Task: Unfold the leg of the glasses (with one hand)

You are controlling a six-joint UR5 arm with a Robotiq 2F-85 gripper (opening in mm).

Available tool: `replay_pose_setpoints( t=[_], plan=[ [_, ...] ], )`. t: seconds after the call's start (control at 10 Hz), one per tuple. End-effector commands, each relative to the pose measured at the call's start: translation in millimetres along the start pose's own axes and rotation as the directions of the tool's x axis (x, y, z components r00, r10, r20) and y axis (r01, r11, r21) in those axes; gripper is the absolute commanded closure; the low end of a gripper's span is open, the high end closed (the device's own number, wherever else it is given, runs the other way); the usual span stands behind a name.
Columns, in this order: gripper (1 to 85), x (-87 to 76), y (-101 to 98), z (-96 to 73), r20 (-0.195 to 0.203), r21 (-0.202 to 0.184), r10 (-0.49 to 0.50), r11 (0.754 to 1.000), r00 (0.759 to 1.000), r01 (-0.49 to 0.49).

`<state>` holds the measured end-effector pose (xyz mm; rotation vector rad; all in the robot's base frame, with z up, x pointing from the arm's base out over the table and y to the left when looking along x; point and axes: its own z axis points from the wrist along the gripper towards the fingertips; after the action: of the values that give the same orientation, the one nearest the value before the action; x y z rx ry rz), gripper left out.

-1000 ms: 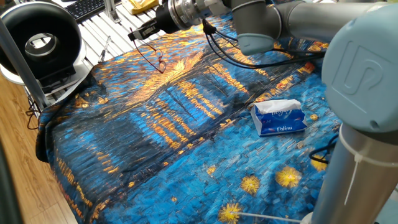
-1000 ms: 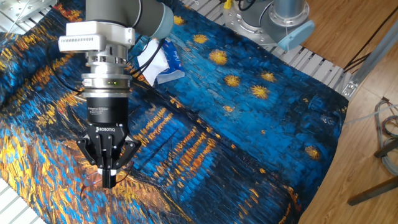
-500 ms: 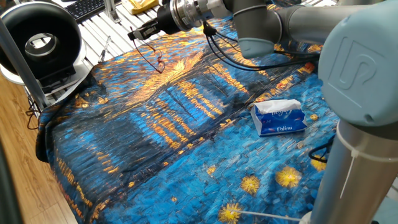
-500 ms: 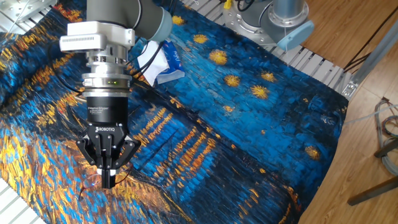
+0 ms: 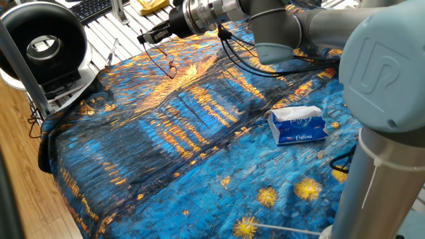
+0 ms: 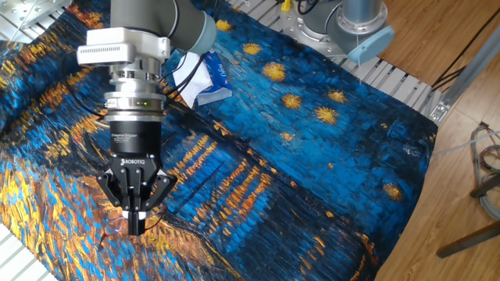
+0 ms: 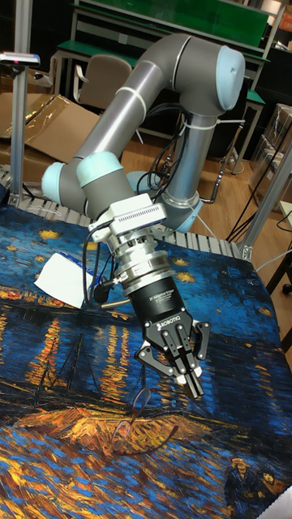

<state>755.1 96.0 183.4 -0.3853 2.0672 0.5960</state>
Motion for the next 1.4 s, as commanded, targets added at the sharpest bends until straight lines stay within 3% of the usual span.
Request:
replay_pose_setpoints(
  t=[0.0,0.3,1.3],
  plan=[
    [84.7,-4.8,-5.2,-3.8,0.032,-0.004,0.007,1.0,0.999,-0.007],
    [84.7,-11.0,-3.3,-3.4,0.066,-0.016,0.013,1.0,0.998,-0.012],
    [84.7,15.6,-16.6,2.4,0.083,-0.01,-0.015,1.0,0.996,0.016]
  ],
)
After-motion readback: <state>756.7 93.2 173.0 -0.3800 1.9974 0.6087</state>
